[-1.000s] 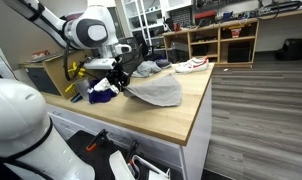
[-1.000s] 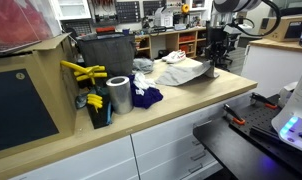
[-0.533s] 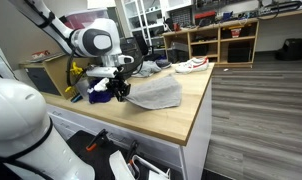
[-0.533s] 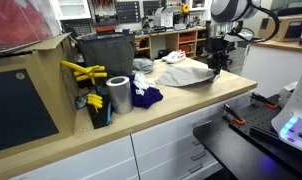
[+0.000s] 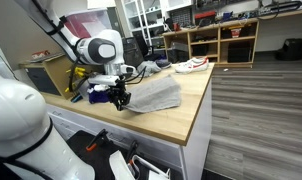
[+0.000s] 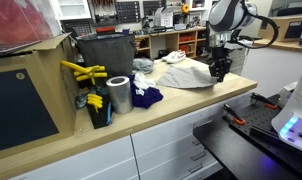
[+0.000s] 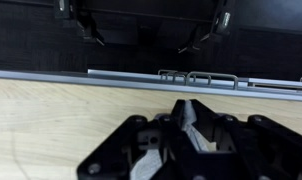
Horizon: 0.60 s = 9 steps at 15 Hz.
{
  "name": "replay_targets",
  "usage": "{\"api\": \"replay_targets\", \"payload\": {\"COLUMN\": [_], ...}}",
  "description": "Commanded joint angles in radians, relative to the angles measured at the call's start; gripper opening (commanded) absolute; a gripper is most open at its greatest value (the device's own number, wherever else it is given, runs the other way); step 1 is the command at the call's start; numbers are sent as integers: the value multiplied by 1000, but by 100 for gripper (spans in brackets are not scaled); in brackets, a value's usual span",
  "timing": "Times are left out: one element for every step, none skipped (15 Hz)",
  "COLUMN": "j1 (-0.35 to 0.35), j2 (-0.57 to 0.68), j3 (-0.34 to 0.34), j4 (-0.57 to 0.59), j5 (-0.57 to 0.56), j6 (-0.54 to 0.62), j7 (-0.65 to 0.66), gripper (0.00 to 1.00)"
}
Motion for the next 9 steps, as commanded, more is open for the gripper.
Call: {"api": "replay_targets", "payload": {"j1": [-20, -23, -27, -29, -31, -31, -32, -31, -29], "j2": [33, 40, 42, 43, 43, 44, 49, 56, 63], "j3": [1, 0, 0, 0, 1, 1, 2, 3, 4], "j4": [20, 34, 57, 77, 99, 127, 158, 188, 220], "j5": [-52, -66, -79, -92, -104, -111, -117, -124, -127], "j6": [-24, -32, -44, -54, -66, -82, -99, -116, -133], "j7": [18, 21, 19, 19, 14, 7, 4, 4, 3], "gripper": [4, 4, 4, 4, 4, 4, 4, 4, 4]}}
